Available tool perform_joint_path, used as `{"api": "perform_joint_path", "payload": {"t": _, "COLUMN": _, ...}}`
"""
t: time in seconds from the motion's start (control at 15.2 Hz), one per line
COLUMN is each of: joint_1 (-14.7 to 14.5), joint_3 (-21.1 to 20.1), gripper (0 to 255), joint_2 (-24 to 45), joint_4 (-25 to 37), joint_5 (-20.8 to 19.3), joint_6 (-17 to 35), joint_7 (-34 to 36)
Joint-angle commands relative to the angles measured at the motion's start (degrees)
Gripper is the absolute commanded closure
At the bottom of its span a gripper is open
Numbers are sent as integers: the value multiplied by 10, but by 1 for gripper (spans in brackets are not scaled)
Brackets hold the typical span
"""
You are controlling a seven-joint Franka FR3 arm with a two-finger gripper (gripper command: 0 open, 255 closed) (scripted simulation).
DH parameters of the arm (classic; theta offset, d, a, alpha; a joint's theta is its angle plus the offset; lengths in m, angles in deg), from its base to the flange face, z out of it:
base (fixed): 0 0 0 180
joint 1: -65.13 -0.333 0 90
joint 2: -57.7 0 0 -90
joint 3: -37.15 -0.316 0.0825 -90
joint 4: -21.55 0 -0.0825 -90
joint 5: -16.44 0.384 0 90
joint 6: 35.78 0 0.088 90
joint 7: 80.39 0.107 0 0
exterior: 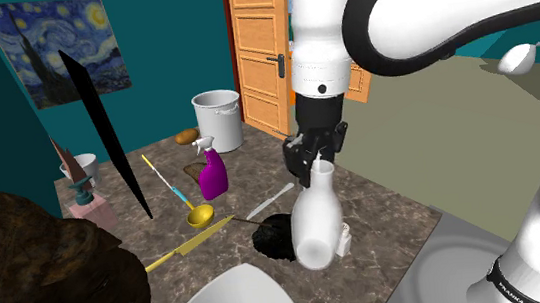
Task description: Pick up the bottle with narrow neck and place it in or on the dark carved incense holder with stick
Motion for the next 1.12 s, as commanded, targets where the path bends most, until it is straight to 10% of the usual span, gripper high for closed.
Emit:
{"api": "perform_joint_path", "payload": {"t": 0.0, "joint_1": 6, "joint_3": 2, "gripper": 255, "joint_2": 17, "joint_4": 28, "joint_5": -8, "joint_6": -11, "joint_7": -1}}
{"api": "perform_joint_path", "payload": {"t": 1.06, "joint_1": 34, "joint_3": 8, "gripper": 255, "joint_2": 328, "joint_4": 486, "joint_5": -133, "joint_6": -182, "joint_7": -3}}
